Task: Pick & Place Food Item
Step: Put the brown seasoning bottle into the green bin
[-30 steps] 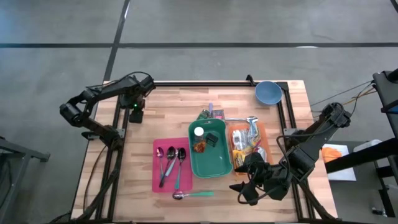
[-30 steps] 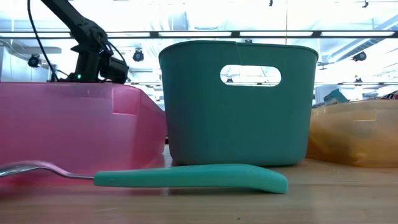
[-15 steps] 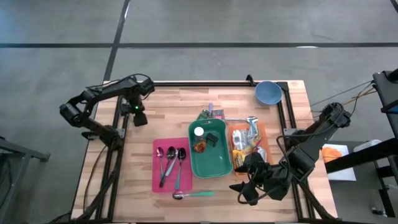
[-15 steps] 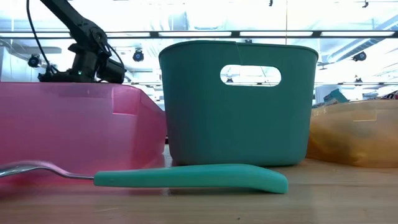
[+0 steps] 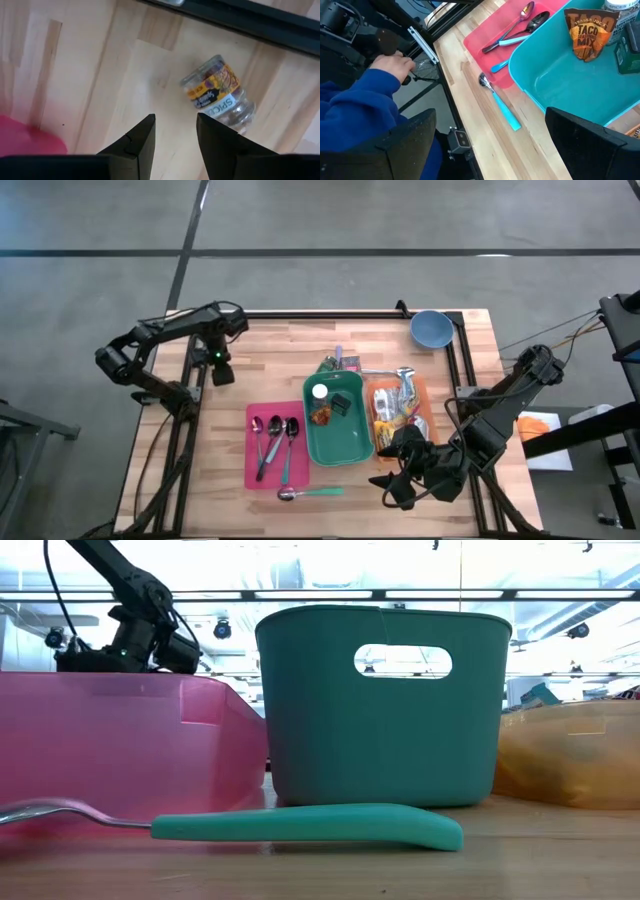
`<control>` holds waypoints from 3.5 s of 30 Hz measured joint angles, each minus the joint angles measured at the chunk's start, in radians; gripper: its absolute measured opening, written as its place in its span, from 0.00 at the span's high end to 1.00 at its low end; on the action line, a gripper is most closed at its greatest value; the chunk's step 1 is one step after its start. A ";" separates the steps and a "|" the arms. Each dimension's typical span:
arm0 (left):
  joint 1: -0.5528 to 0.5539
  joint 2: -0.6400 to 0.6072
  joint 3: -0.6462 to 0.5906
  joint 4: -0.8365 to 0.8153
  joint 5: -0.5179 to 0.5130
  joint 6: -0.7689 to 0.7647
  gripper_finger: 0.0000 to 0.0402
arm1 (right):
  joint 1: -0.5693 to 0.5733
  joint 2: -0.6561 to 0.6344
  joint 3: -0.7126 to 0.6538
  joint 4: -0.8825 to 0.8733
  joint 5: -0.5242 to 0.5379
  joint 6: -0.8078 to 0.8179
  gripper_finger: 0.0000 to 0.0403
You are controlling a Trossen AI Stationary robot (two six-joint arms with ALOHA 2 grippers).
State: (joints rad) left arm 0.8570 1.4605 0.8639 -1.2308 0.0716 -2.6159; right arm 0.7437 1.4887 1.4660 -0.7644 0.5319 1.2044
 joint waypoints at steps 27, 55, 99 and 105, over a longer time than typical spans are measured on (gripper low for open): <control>-0.001 -0.054 0.002 0.012 -0.105 1.442 0.37 | 0.000 0.000 0.000 0.000 0.000 -0.007 0.08; -0.008 -0.054 0.000 0.059 -0.086 1.780 0.37 | 0.000 0.000 0.000 0.000 0.000 -0.003 0.08; -0.063 -0.054 -0.162 0.207 -0.100 2.182 0.09 | 0.000 0.000 0.000 0.000 0.000 -0.003 0.08; -0.064 -0.054 -0.170 0.218 -0.098 2.198 0.09 | 0.000 0.000 0.000 0.000 0.000 -0.004 0.08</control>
State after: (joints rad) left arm 0.7925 1.4067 0.6934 -1.0130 -0.0269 -0.4174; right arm 0.7437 1.4887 1.4658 -0.7647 0.5320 1.2007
